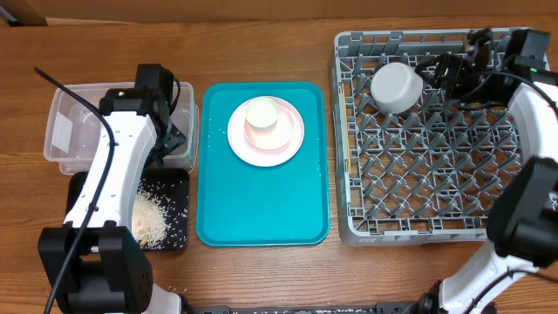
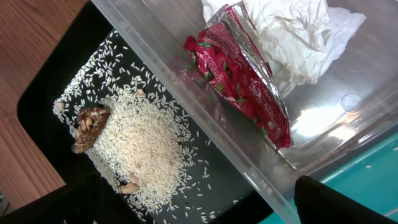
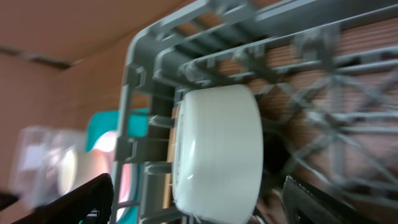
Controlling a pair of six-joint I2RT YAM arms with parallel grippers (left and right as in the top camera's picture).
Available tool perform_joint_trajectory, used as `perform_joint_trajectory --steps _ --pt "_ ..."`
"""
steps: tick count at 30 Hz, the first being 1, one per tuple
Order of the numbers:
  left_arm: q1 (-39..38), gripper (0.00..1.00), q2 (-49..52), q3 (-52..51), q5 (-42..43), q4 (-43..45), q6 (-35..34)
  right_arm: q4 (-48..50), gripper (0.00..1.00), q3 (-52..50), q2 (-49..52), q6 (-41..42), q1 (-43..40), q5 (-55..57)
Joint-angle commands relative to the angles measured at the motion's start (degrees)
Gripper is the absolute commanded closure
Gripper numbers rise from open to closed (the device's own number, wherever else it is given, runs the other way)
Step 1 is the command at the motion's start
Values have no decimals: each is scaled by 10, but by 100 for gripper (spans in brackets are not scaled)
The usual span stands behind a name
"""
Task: Sort waste into correct bins and load items into the dishwasher
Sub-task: 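Carry the white bowl with the right gripper and place it in the rack, then move the right gripper back to the white cup on the pink plate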
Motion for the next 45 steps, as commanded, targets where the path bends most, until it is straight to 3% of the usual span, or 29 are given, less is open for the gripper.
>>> perform_joint_trajectory --steps 1,8,18,30,34,38,45 --pt "2 0 5 8 -12 0 -3 -17 14 12 -64 59 10 176" --pt "2 0 5 8 -12 0 -3 -45 23 12 -102 75 70 197" --pt "2 0 5 8 -12 0 -4 -31 26 12 -110 75 281 217" --pt "3 0 5 8 -12 0 -3 -16 30 10 -99 74 523 417" --pt "3 0 5 8 -12 0 -3 2 39 10 -89 72 576 488" --pt "3 0 5 8 -12 0 -4 16 62 10 -78 37 599 511" --pt "3 0 5 8 -12 1 -3 43 89 10 -44 38 603 510"
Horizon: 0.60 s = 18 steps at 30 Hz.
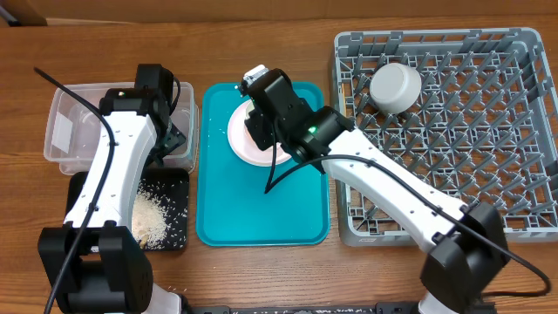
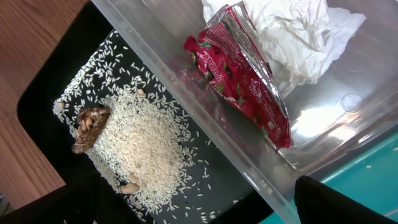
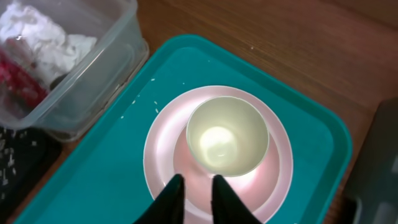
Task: Sort waste into correct bins and load items into the dishwasher
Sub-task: 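Move the right gripper back to the white cup on the pink plate, then lower the right gripper into the white cup and grasp its rim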
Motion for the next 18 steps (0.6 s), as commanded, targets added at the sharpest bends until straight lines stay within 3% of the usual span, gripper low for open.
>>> perform_joint_trajectory --steps 1,8,18 --pt "3 0 5 8 -12 0 -4 12 91 10 24 -2 0 17" --pt "3 0 5 8 -11 2 -3 46 96 10 61 -2 0 10" --pt "3 0 5 8 -12 2 -3 92 90 10 112 -2 0 -71"
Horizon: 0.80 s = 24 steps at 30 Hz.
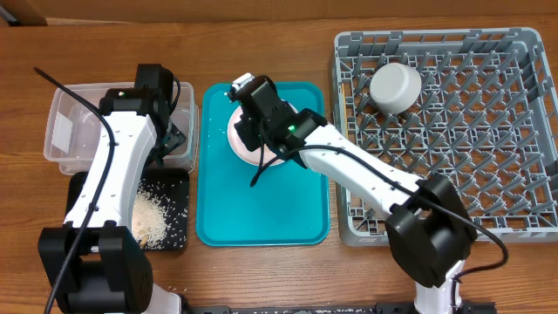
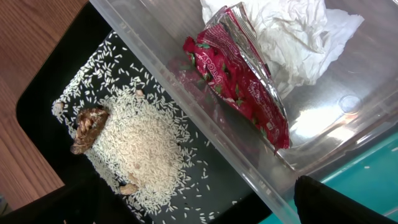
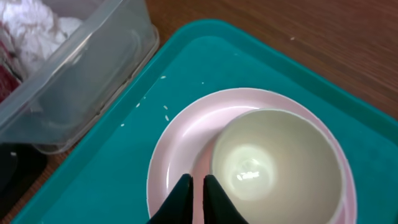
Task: Sort waste into correct bins and load items into the dishwasher
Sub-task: 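Lower the right gripper into the white cup and grasp its rim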
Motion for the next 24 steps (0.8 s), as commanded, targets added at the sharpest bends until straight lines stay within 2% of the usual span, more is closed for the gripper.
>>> perform_joint_trajectory --steps 1,14,17,22,24 --pt "3 0 5 8 -12 0 -3 9 89 10 27 -2 0 -31" --pt "0 0 5 8 -12 0 -3 5 87 12 45 -2 0 -18" --pt "0 0 5 8 -12 0 -3 5 80 16 31 -2 0 -18" --pt "0 0 5 8 -11 0 -3 16 79 16 6 -2 0 -18" --pt "0 0 5 8 -12 0 -4 20 75 16 4 -2 0 -18"
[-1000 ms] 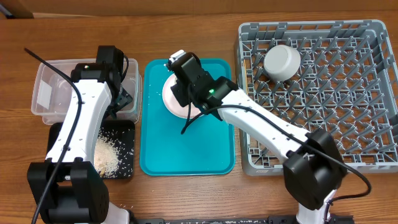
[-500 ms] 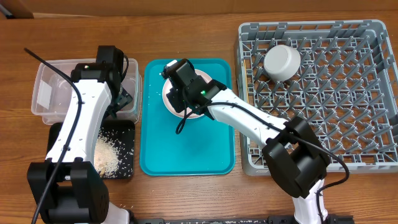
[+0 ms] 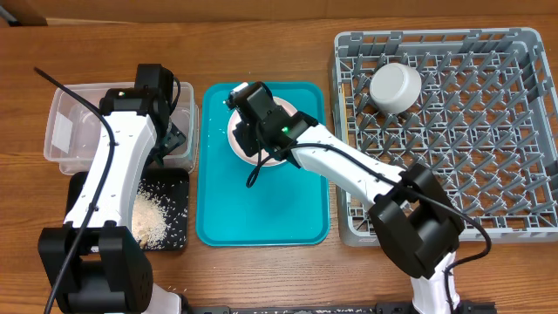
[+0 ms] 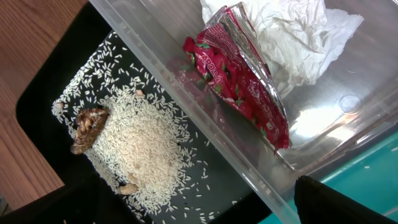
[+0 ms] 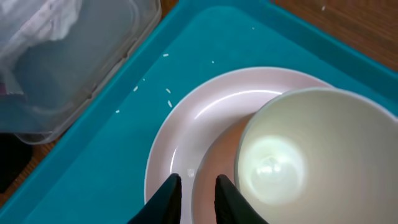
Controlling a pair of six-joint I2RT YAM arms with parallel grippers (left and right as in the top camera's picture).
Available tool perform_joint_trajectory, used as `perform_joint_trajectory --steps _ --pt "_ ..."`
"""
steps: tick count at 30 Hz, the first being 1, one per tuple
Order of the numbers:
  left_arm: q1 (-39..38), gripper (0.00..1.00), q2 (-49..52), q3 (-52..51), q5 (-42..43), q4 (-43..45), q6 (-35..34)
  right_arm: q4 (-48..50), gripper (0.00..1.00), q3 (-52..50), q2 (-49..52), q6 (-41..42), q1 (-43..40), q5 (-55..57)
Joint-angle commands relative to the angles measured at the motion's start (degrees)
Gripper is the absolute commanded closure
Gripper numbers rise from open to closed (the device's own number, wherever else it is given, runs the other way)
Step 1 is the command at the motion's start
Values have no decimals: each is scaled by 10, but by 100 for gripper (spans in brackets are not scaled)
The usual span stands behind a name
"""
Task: Sort waste into correct bins and load items into the dishwasher
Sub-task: 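Lower the right gripper into the white cup and grasp its rim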
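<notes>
On the teal tray (image 5: 93, 162) lies a pink plate (image 5: 186, 118) carrying a salmon-pink dish (image 5: 217, 168) with a pale cream cup (image 5: 298, 155) in it. My right gripper (image 5: 196, 183) hangs just over the plate's left part, open by a narrow gap, with the salmon dish's edge between its fingertips. In the overhead view it (image 3: 253, 131) hides most of the plate. My left gripper (image 4: 196, 208) is open wide over the black bin (image 4: 43, 99) of rice (image 4: 137, 143). A white bowl (image 3: 395, 87) sits upside down in the grey rack (image 3: 453, 174).
The clear bin (image 4: 348, 112) holds a red wrapper (image 4: 242, 81) and crumpled white tissue (image 4: 292, 31). A brown food scrap (image 4: 87, 124) lies by the rice. A few rice grains are scattered on the tray. The rack fills the table's right side.
My right gripper has come lower and closer to the plate's left part, and its fingertips stand a little wider apart. The left arm has not moved.
My right gripper was open at the rack's far corner beside the white bowl. Then it was over the tray above the cup and plate, fingers close together. It was nearer the plate after that, and now sits just over the dish's edge. The left arm stayed put.
</notes>
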Motion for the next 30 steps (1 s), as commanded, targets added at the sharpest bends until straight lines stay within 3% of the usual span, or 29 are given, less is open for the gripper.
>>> perform_joint_trajectory --steps 1,30 --pt "0 0 5 8 -12 0 -4 9 74 16 -35 -1 0 3" --pt "0 0 5 8 -12 0 -3 41 69 8 -30 -30 -3 42"
